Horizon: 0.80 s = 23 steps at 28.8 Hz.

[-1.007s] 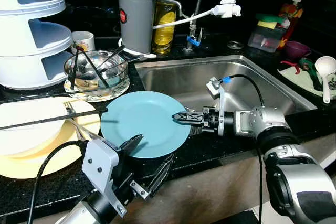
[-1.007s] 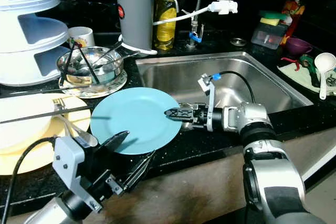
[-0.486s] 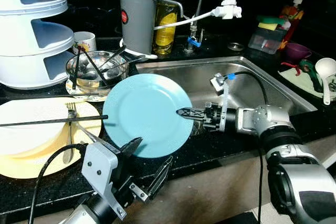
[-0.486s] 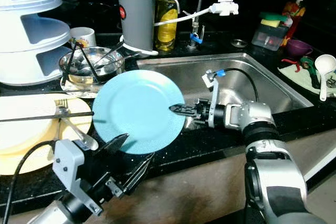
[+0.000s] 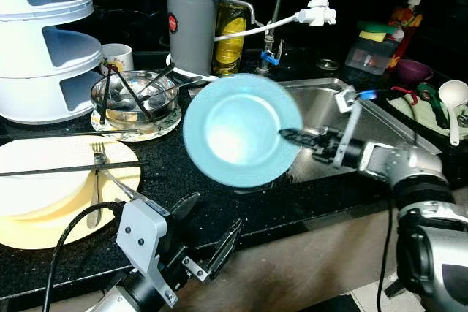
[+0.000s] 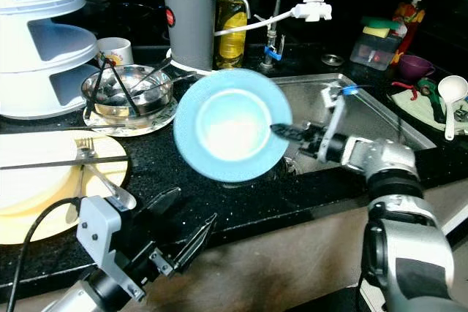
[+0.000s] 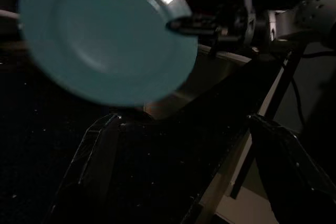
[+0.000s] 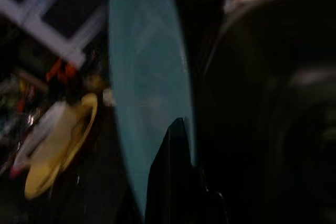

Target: Kitchen organization

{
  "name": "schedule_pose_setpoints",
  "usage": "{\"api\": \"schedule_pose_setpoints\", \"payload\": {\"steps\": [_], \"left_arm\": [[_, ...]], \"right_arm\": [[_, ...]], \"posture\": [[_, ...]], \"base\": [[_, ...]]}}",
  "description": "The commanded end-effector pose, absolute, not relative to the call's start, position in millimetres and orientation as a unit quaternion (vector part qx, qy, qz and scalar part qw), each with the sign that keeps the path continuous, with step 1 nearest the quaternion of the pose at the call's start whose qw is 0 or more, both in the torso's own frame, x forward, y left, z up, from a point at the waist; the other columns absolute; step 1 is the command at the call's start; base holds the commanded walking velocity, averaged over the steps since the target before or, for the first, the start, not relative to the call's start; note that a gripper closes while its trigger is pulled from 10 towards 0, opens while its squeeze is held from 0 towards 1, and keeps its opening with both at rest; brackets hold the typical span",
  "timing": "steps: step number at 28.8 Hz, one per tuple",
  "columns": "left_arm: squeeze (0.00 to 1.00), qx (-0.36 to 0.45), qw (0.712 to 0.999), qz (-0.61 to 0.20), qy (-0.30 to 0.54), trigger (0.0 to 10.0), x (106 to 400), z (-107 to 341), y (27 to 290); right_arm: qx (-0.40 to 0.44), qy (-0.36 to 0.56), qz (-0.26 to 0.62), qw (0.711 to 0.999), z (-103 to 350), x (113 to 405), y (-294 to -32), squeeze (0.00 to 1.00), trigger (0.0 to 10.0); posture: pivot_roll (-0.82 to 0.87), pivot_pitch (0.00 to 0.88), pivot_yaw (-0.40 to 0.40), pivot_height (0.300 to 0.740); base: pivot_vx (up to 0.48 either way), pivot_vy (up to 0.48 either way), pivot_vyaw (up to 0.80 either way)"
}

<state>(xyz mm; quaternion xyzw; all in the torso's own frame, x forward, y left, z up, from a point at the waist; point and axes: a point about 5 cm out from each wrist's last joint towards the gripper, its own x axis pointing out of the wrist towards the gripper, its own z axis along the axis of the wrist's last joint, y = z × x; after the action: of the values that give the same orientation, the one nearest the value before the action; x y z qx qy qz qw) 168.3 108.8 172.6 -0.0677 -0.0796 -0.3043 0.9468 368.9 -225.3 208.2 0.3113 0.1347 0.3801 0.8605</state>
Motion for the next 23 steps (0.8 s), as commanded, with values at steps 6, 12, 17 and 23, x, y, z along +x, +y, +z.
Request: {"api": "schedule_pose_setpoints", "payload": {"steps": [6, 12, 17, 23], "left_arm": [[0.00, -0.073, 0.947, -0.304, -0.073, 10.0, 167.9, 168.4, 107.9], [0.00, -0.072, 0.947, -0.305, -0.074, 10.0, 167.9, 169.3, 107.9], [0.00, -0.072, 0.946, -0.306, -0.074, 10.0, 167.8, 169.8, 107.1], [0.00, -0.071, 0.946, -0.307, -0.073, 10.0, 167.3, 169.7, 106.2]], "right_arm": [[0.312, 0.061, 0.234, 0.919, 206.5, 377.7, -256.2, 0.00, 0.0], [0.198, 0.039, 0.137, 0.970, 209.8, 392.0, -248.7, 0.00, 0.0], [-0.035, 0.108, 0.111, 0.987, 191.8, 398.4, -226.9, 0.00, 0.0], [-0.163, 0.149, 0.120, 0.968, 177.0, 401.3, -204.0, 0.00, 10.0]], "posture": [[0.11, 0.000, -0.126, 0.740], [0.11, 0.000, -0.124, 0.740], [0.11, 0.000, -0.124, 0.740], [0.11, 0.000, -0.127, 0.740]], "base": [[0.000, 0.000, 0.00], [0.000, 0.000, 0.00], [0.000, 0.000, 0.00], [0.000, 0.000, 0.00]]}}
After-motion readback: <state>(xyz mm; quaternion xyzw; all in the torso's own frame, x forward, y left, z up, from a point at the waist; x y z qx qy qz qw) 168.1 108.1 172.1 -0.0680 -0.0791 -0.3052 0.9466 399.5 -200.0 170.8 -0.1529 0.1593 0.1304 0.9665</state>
